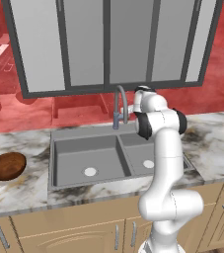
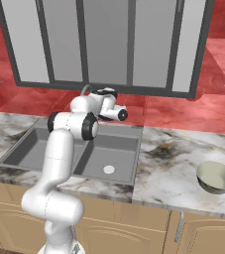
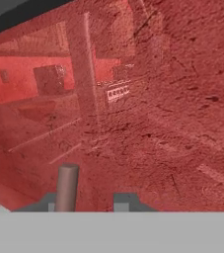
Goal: Rinse each bowl for a few seconds and place them down in the sink or on the counter.
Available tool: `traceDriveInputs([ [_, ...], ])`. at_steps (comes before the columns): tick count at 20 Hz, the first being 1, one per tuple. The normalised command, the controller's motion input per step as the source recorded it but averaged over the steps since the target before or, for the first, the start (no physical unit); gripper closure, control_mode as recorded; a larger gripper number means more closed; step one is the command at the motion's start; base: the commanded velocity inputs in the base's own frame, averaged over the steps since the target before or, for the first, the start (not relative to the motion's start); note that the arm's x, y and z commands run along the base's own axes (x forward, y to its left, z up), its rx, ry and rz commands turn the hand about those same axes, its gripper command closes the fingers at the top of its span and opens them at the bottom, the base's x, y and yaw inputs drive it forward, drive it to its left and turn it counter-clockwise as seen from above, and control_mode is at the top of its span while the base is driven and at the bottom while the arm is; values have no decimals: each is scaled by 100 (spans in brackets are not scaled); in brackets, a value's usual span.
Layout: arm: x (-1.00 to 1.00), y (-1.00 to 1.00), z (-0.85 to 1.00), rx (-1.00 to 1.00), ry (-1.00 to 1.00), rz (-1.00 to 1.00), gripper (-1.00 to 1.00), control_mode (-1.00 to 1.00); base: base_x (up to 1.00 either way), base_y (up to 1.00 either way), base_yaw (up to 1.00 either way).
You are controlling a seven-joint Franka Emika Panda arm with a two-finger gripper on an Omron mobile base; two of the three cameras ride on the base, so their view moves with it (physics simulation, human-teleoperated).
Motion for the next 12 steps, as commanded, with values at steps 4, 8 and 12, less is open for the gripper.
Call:
traceDriveInputs([
  [4, 14, -39, -16, 5, 11, -1, 100, -100, 0, 0, 0],
  [8, 5, -48, -16, 6, 10, -1, 100, -100, 0, 0, 0],
  [12, 2, -50, -18, 6, 9, -1, 100, -100, 0, 0, 0],
])
